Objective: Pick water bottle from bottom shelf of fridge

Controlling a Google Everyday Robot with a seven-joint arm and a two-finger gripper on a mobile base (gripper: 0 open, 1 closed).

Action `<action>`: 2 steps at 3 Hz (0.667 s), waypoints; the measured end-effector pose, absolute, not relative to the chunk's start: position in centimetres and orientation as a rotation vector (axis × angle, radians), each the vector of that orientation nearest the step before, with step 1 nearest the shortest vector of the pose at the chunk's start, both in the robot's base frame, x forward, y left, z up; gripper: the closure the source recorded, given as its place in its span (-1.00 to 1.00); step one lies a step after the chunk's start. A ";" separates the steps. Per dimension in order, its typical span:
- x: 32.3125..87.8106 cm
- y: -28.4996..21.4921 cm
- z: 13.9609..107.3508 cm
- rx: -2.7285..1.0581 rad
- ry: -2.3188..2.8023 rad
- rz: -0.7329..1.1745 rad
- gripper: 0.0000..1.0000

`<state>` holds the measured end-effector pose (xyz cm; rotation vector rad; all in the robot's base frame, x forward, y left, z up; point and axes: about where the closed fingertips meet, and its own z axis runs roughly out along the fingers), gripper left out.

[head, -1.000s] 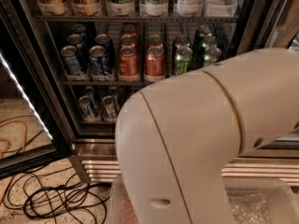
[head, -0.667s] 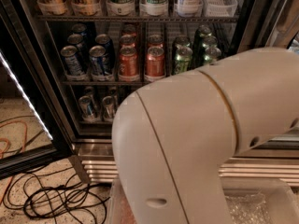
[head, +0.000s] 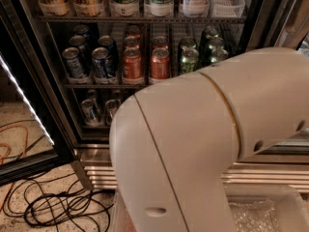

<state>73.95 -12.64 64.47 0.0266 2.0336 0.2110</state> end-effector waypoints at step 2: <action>70.3 -13.4 65.8 0.083 2.042 0.152 1.00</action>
Offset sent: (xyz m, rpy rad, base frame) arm -0.1036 -0.0034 0.0321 -0.0105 0.0636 -0.1514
